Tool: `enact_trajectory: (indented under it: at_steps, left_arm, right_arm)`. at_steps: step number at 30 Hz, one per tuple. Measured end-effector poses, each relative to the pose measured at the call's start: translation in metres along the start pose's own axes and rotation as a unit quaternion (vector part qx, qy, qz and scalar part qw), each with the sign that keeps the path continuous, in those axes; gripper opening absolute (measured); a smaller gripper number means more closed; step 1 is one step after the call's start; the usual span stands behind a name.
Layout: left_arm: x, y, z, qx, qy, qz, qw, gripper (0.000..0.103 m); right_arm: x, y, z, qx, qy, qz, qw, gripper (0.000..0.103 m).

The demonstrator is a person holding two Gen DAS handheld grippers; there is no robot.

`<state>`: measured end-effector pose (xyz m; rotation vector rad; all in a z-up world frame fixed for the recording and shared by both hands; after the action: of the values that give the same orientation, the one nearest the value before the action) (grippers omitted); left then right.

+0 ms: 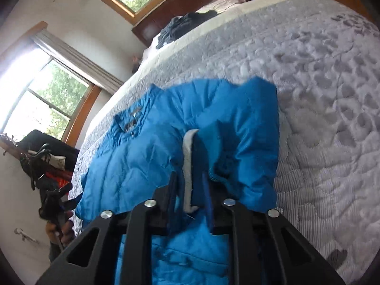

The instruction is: Fold large clothes

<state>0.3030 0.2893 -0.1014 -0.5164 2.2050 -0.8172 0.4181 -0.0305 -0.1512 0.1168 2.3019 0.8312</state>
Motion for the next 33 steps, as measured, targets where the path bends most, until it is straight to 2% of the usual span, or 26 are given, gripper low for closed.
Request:
enact_trajectory:
  at_steps: [1,4,6,8,11,16,18,23,29,33]
  left_arm:
    - [-0.004,-0.002,-0.010,0.007,-0.007,-0.009,0.9999,0.090]
    - [-0.015,-0.011,-0.059,0.052,-0.048,-0.020,0.9973,0.092]
    - [-0.010,-0.012,-0.095,0.040,-0.062,0.001,0.9973,0.094]
    - [0.007,-0.008,-0.117,0.029,-0.046,0.013,0.9984,0.095]
    - [0.050,0.001,-0.148,0.019,-0.005,0.024,0.9995,0.095]
    - [0.130,0.015,-0.189,0.040,0.049,-0.004,0.9980,0.095]
    - [0.159,0.021,-0.199,0.039,0.063,-0.018,0.9971,0.095]
    - [0.208,0.028,-0.203,0.043,0.097,-0.037,0.9936,0.095]
    - [0.249,0.025,-0.185,0.054,0.133,-0.051,0.9883,0.095]
    - [0.258,0.014,-0.182,0.071,0.133,-0.051,0.9873,0.095]
  right_arm:
    - [-0.001,0.001,-0.005,-0.003,-0.001,-0.001,1.000,0.020]
    - [-0.007,0.006,-0.036,-0.036,-0.011,0.013,0.999,0.037]
    - [-0.003,0.008,-0.059,-0.049,-0.012,0.008,0.999,0.044]
    - [0.010,0.001,-0.082,-0.050,0.004,0.009,0.999,0.047]
    - [0.044,-0.018,-0.111,-0.036,0.042,0.018,0.998,0.052]
    - [0.100,-0.050,-0.161,-0.017,0.077,0.041,0.996,0.060]
    - [0.126,-0.057,-0.180,-0.022,0.091,0.064,0.993,0.066]
    - [0.176,-0.064,-0.210,-0.026,0.122,0.082,0.989,0.066]
    - [0.216,-0.052,-0.229,-0.063,0.140,0.103,0.983,0.066]
    - [0.231,-0.043,-0.232,-0.079,0.144,0.103,0.981,0.066]
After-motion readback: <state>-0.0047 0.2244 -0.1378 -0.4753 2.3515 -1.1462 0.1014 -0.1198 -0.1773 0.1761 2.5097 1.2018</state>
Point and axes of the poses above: each gripper's, at about its wrist camera, not at the fingertips, and z roughly the way its jaws point, y to its left, x to its underside, the point moved 6 cm from there along z, roughly the way its jaws point, and after that the axes turned 14 degrees about -y, right-handed, at the moved point
